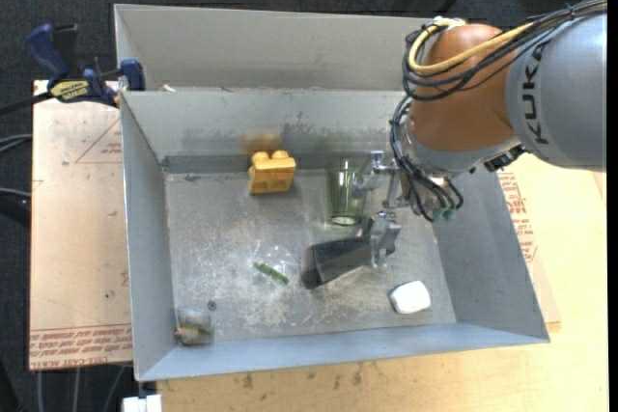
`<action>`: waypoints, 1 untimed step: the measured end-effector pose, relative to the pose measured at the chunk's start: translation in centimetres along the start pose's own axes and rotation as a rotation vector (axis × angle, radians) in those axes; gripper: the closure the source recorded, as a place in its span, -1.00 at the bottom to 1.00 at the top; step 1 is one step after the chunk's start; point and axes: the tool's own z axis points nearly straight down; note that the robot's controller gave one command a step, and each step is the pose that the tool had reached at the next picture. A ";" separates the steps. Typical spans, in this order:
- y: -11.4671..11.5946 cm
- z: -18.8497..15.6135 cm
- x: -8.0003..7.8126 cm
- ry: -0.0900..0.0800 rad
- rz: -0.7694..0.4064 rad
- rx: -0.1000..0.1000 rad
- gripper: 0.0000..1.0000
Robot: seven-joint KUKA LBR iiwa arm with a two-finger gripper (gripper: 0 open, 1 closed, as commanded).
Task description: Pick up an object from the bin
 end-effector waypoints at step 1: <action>1.4 2.7 -1.3 -0.004 -0.285 -0.001 -1.00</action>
Offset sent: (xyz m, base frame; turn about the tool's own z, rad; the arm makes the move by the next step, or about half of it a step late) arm 0.0024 0.0050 -0.0744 -0.5548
